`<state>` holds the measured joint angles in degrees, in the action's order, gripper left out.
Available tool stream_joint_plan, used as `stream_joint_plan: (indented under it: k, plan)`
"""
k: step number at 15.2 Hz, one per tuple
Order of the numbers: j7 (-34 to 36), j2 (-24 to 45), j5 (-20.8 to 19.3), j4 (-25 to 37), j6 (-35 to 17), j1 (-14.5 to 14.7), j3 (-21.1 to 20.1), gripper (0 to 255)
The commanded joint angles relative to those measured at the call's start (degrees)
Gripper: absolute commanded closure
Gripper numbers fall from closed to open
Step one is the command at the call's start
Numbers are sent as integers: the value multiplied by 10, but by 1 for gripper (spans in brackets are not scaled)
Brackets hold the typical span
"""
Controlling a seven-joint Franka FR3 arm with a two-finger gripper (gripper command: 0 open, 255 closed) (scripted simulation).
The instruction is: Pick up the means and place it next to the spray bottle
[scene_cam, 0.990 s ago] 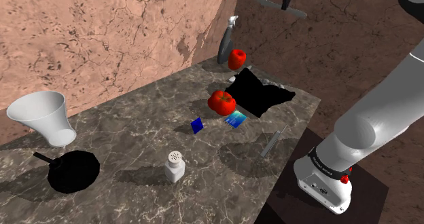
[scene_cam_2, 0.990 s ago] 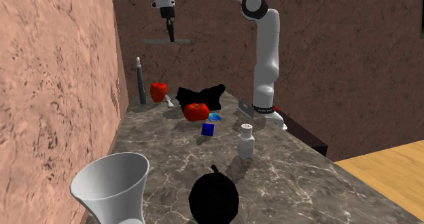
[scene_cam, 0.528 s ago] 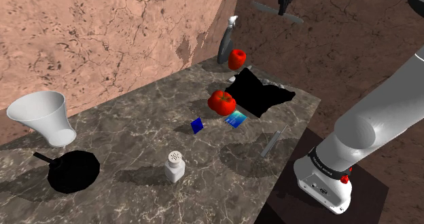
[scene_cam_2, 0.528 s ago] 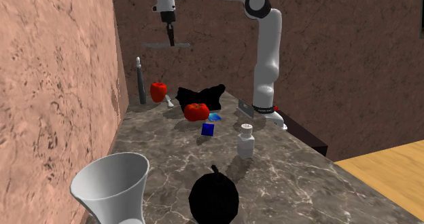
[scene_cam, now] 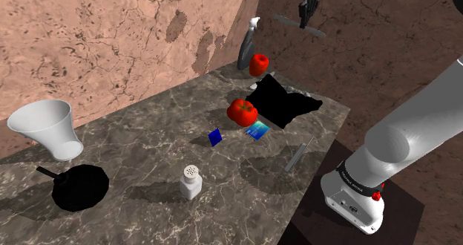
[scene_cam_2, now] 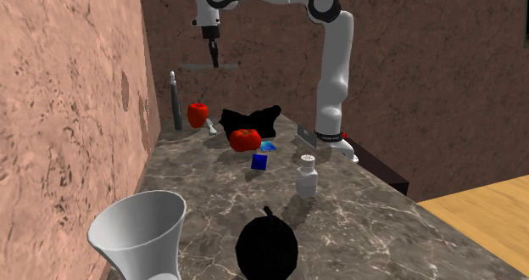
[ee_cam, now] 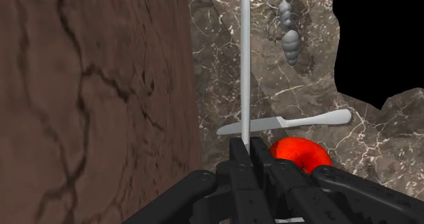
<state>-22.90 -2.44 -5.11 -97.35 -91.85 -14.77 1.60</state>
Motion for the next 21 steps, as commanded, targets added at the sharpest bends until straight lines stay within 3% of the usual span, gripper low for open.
stream_joint_plan:
  k: [1, 21]
  plan:
    - [2, 19, 0, -22, -6, -6, 6, 255]
    - [14, 33, -2, -159, -158, -16, -1, 255]
